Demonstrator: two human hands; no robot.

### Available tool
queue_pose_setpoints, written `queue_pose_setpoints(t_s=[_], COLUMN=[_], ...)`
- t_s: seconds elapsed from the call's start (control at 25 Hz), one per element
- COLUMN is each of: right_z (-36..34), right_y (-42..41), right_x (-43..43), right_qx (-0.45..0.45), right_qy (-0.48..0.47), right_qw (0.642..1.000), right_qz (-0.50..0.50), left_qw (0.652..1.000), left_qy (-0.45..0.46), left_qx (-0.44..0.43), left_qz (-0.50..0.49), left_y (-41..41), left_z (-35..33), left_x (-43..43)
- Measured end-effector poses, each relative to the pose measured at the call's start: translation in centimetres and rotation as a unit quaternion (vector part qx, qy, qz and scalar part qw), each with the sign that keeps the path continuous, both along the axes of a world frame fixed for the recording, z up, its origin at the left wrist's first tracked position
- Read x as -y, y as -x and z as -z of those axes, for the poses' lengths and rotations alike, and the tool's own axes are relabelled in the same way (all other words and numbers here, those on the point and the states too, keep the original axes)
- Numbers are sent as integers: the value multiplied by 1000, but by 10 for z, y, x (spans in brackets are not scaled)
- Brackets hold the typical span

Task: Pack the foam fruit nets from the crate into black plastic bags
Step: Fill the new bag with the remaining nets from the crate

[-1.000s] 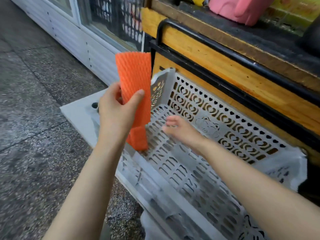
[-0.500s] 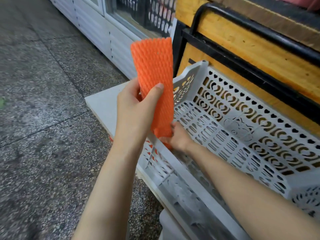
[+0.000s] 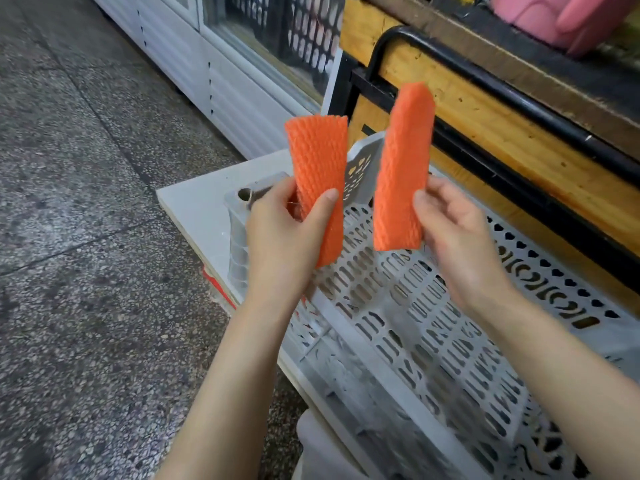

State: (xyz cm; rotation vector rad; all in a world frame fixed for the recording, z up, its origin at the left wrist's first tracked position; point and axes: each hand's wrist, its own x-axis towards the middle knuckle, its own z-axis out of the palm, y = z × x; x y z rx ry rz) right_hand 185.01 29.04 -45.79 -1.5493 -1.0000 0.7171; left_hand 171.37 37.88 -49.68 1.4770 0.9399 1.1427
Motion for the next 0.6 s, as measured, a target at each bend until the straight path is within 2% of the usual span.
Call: queue_pose_setpoints(t_s=[0.12, 0.2, 0.28, 0.4, 0.44, 0.52, 0.6], right_z=[-4, -1, 2, 15, 25, 51, 74], right_y=[15, 21, 23, 21, 19, 10, 8], right_x=[-3, -9, -14, -23, -28, -36, -40], right_qx=[119, 156, 154, 107, 108, 147, 168], right_qy=[43, 52, 42, 31, 52, 159, 297], right_qw=[992, 986, 987, 994, 993, 975, 932], right_qz=[-28, -14, -14, -24, -20, -42, -123], left_qw=[998, 994, 994, 999, 999, 999, 999], left_qy=[27, 61, 61, 36, 31, 28, 29], left_qx=[17, 29, 29, 20, 22, 21, 19], left_qz=[48, 83, 80, 14, 2, -18, -39], left_y=[-7, -9, -8, 2, 7, 16, 24], left_z=[-10, -11, -8, -7, -8, -8, -6], left_x=[15, 20, 20, 12, 9, 3, -5])
